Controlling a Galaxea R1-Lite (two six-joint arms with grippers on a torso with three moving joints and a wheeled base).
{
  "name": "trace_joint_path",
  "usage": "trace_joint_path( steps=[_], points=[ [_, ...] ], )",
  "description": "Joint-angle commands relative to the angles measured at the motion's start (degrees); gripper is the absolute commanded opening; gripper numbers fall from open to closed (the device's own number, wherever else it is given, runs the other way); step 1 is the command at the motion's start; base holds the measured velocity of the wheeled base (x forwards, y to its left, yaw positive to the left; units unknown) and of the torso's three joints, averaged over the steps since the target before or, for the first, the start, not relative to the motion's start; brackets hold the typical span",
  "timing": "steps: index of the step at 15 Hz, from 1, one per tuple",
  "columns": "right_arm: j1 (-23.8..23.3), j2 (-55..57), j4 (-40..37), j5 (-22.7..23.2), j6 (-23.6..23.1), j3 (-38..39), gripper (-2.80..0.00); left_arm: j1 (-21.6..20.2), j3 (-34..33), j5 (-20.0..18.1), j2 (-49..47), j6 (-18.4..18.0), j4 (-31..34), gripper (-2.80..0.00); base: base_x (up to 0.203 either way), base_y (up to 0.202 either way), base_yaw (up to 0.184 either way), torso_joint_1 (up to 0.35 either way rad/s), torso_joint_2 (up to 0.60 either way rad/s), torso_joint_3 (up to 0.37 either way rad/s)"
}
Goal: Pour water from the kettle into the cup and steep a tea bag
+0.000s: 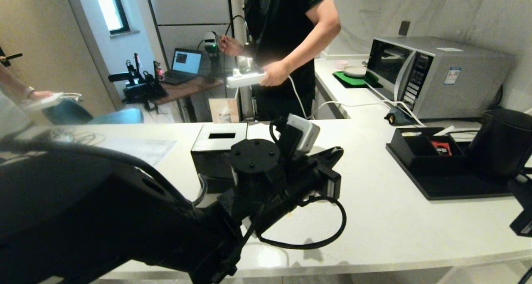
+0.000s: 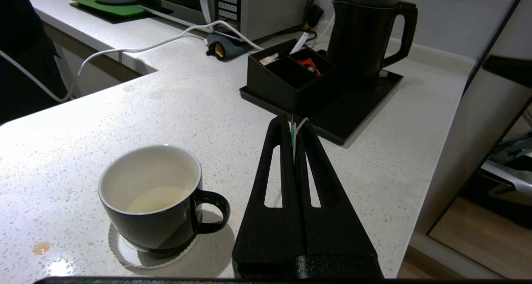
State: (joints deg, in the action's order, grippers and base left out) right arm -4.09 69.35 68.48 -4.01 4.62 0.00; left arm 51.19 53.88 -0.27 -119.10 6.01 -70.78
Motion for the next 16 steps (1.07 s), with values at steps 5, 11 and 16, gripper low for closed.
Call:
trace_joint_path(
  steps=[5,11,16],
  points=[
    [1.0,-7.4,-11.2,0.3,0.1,0.0,-2.80,0.1,-0.1,0.0,-1.0,0.1,-0.4,-2.80,0.000,0.000,0.000,0.000,0.00,0.000],
    [1.0,-14.2,-26.2,7.9,-2.7,0.0,-2.80,0.1,0.0,1.8,-1.8,0.4,-0.4,-2.80,0.000,0.000,0.000,0.000,0.00,0.000],
    [1.0,-25.2,-43.7,8.0,-5.6,0.0,-2.80,0.1,0.0,3.3,-3.0,0.5,-0.5,-2.80,0.000,0.000,0.000,0.000,0.00,0.000]
  ],
)
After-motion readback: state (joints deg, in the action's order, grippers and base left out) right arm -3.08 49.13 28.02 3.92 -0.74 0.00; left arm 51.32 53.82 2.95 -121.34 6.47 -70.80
